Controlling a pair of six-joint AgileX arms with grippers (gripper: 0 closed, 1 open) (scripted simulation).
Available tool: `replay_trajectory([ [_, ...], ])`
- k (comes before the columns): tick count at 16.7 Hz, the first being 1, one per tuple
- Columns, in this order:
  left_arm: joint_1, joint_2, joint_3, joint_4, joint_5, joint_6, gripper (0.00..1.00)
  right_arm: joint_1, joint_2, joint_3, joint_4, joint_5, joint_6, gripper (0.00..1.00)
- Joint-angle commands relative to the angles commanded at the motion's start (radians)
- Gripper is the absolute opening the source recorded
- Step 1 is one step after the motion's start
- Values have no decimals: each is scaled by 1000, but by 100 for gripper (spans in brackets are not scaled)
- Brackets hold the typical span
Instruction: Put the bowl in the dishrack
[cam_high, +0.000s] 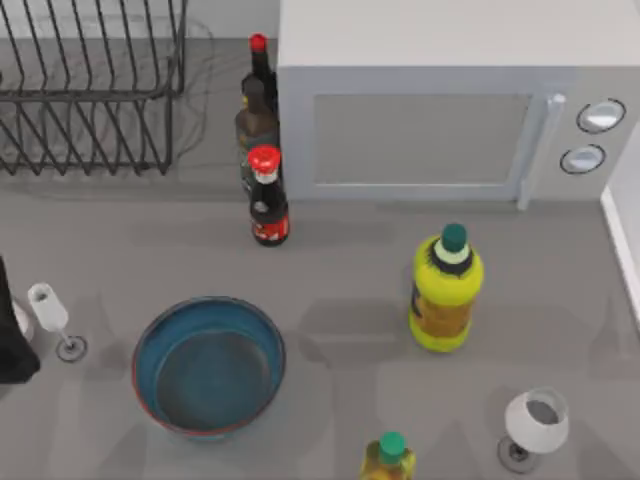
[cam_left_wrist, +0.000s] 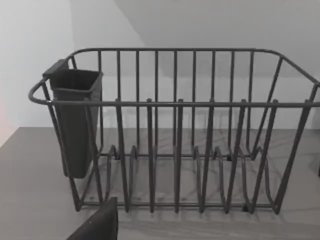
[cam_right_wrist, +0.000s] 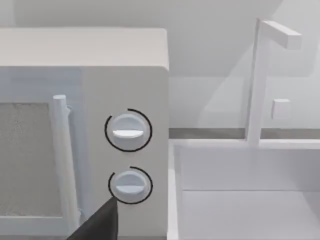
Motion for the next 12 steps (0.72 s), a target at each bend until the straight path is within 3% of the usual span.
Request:
replay_trajectory([
  [6,-57,106,104,-90,0,-55,100,0,0,0,0,0,0,100],
  [12,-256,565,495,-410,0,-248,100,0,0,0,0,0,0,100],
])
